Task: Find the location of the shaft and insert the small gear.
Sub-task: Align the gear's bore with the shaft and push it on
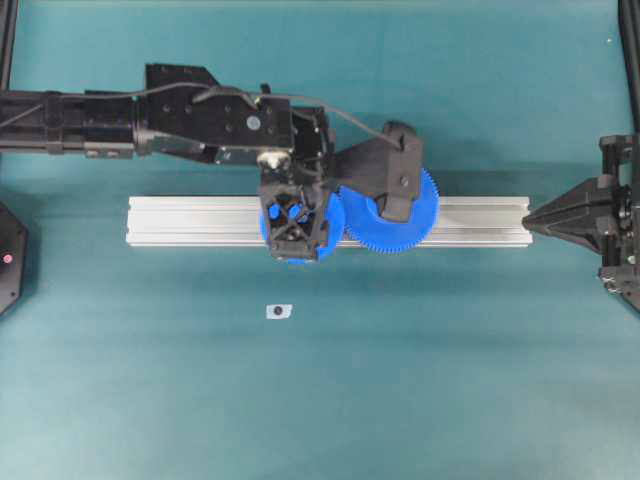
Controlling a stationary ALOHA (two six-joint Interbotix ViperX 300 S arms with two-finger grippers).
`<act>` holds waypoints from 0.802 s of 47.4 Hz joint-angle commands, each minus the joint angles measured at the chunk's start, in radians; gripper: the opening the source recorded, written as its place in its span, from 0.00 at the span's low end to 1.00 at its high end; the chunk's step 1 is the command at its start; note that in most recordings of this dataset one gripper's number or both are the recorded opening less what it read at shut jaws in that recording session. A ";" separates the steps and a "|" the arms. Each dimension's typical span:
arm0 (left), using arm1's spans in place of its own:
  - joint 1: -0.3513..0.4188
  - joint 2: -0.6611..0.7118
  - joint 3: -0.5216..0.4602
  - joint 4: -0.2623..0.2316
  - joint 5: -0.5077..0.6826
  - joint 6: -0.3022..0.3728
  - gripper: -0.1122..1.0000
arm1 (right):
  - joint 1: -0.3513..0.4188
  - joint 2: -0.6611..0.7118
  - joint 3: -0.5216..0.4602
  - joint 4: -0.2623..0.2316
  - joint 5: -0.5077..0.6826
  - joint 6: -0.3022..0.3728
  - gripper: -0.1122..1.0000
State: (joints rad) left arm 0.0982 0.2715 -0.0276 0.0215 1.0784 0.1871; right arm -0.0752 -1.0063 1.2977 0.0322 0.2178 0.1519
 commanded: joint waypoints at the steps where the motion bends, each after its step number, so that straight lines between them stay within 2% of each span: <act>1: -0.009 -0.037 -0.035 0.005 -0.003 0.000 0.83 | -0.003 0.005 -0.009 0.000 -0.003 0.006 0.13; 38: -0.014 -0.043 -0.040 0.005 0.041 -0.012 0.82 | -0.003 0.005 -0.008 0.000 -0.005 0.008 0.13</act>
State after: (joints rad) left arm 0.0890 0.2684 -0.0414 0.0215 1.1106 0.1764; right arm -0.0752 -1.0078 1.2993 0.0337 0.2194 0.1519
